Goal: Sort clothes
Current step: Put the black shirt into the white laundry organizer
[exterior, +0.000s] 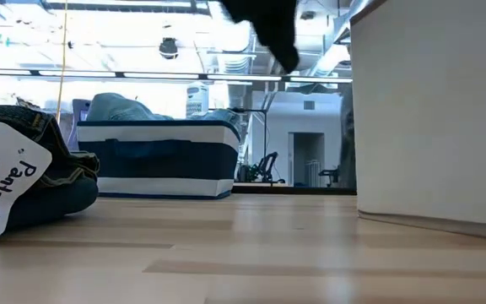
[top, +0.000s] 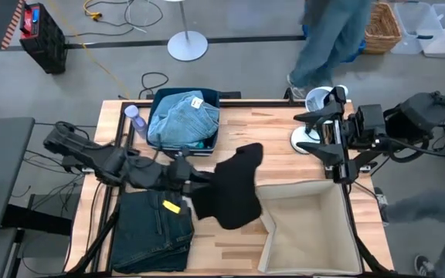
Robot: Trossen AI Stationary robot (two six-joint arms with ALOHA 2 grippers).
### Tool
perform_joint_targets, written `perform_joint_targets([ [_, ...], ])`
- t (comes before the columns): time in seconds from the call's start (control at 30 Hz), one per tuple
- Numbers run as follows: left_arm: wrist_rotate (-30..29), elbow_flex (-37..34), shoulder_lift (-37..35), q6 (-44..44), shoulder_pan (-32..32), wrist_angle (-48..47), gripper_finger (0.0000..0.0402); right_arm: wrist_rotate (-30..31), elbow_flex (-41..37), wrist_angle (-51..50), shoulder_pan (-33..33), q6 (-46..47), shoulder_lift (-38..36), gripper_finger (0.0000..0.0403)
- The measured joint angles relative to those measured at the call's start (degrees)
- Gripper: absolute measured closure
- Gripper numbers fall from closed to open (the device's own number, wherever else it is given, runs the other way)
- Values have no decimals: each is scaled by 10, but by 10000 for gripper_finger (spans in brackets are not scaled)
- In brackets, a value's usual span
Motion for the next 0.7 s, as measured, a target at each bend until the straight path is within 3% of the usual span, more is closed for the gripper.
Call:
perform_joint_targets([
  [0.33, 76, 6, 130, 2, 58, 254, 375, 0, 0, 52, 0, -33, -3, 133],
  [0.7, 196, 234, 318, -10, 99, 236, 375, 0, 0, 61, -5, -33, -11, 133],
])
